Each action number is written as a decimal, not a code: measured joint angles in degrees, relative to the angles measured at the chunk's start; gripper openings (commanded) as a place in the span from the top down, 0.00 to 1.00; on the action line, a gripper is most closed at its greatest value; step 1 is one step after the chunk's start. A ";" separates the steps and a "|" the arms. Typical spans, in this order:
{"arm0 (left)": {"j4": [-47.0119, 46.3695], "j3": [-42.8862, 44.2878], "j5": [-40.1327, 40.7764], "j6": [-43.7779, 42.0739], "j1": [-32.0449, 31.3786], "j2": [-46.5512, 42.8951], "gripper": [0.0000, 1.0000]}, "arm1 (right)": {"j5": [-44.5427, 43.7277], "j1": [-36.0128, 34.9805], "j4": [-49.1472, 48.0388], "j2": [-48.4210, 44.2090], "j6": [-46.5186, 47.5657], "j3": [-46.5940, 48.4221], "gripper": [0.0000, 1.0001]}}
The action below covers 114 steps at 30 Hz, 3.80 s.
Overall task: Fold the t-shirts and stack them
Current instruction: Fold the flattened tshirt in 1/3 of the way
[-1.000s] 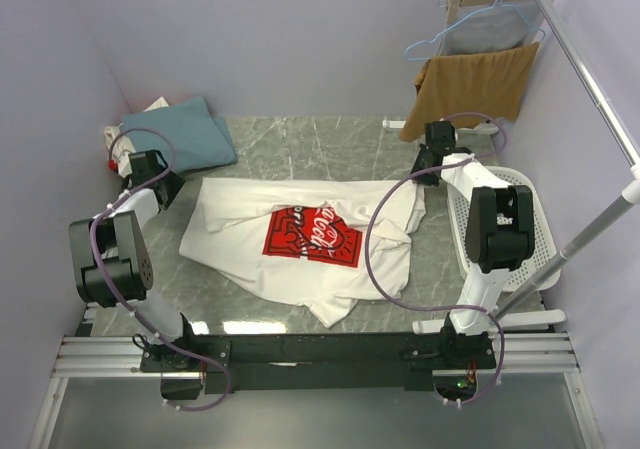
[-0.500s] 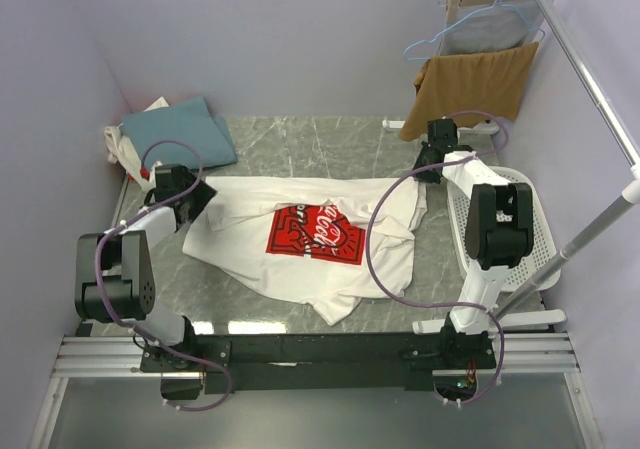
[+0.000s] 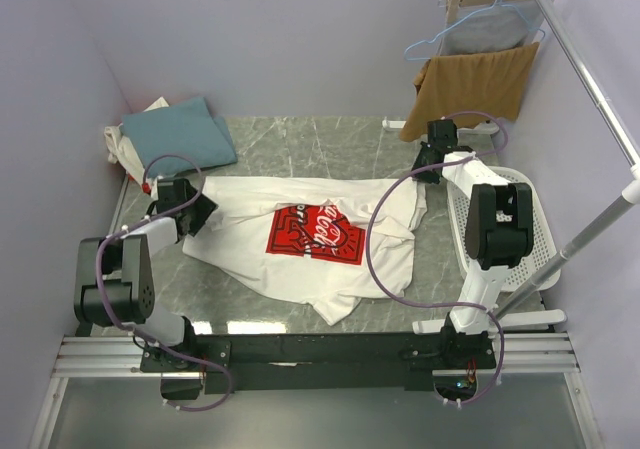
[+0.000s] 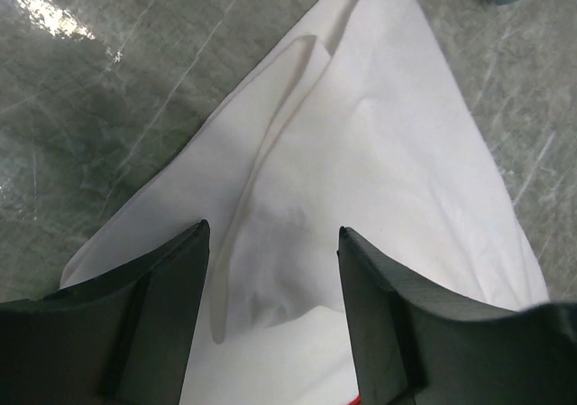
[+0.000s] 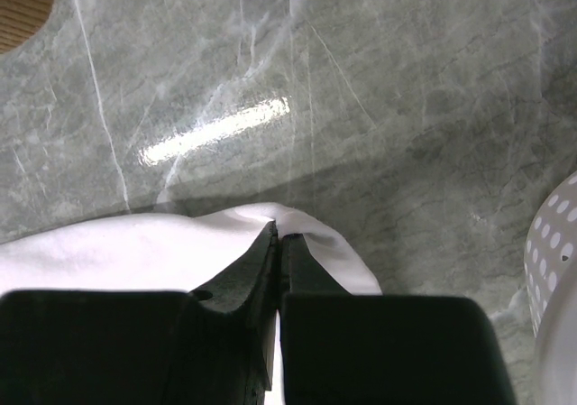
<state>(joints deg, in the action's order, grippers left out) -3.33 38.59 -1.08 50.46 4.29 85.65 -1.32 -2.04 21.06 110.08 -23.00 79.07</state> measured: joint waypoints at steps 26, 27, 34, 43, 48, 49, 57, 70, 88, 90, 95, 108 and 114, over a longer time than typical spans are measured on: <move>-1.62 3.78 -0.68 1.09 -0.87 4.90 0.59 | 0.26 0.00 -0.09 0.00 0.37 -0.44 1.00; -1.62 3.78 -0.63 1.09 -0.90 4.66 0.65 | 0.28 0.00 -0.07 0.00 0.37 -0.44 1.00; -2.27 3.78 -1.73 0.87 -0.94 5.03 0.96 | 0.28 0.00 -0.04 0.00 0.39 -0.44 1.00; -0.04 7.45 -2.97 -0.20 -0.83 7.45 0.99 | 0.02 0.00 -0.07 -0.02 0.57 -0.57 1.00; 3.02 18.88 -2.08 -1.73 1.55 8.31 0.99 | -1.44 0.00 0.09 -0.24 0.57 -1.60 1.00; 3.41 21.79 -2.01 -2.10 2.34 8.76 0.99 | -1.77 0.00 0.28 -0.35 0.52 -1.75 1.00; 6.08 37.68 -2.58 -8.85 3.63 17.33 0.99 | -2.89 -0.22 1.14 -0.46 -0.07 -1.77 1.00; 7.45 25.86 -2.32 -10.82 4.24 23.37 0.78 | -11.17 -0.22 5.97 -0.44 -0.15 -0.96 0.34; 3.89 15.58 -5.46 -4.90 -8.26 5.05 0.29 | -11.04 -22.38 5.25 -18.78 3.54 -11.06 0.27; 2.38 11.80 -5.55 -4.24 -10.36 0.92 0.29 | -10.47 -23.32 5.62 -17.38 3.54 -12.52 0.28; 0.59 3.39 -5.01 -4.07 -10.82 -4.26 0.30 | -9.01 -26.08 6.25 -14.19 3.37 -13.70 0.29; -0.79 -3.02 -4.02 -4.26 -11.06 -4.28 0.30 | -20.50 -40.11 9.11 -0.42 6.19 0.07 0.29; -0.72 -2.99 -4.04 -4.76 -11.08 -4.28 0.31 | -30.01 -41.48 13.35 7.69 5.03 6.71 0.32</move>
<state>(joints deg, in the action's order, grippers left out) -4.05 35.59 -5.13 45.69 -6.79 81.36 -31.33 -43.53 34.41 117.78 -17.98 85.78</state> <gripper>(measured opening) 0.696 0.710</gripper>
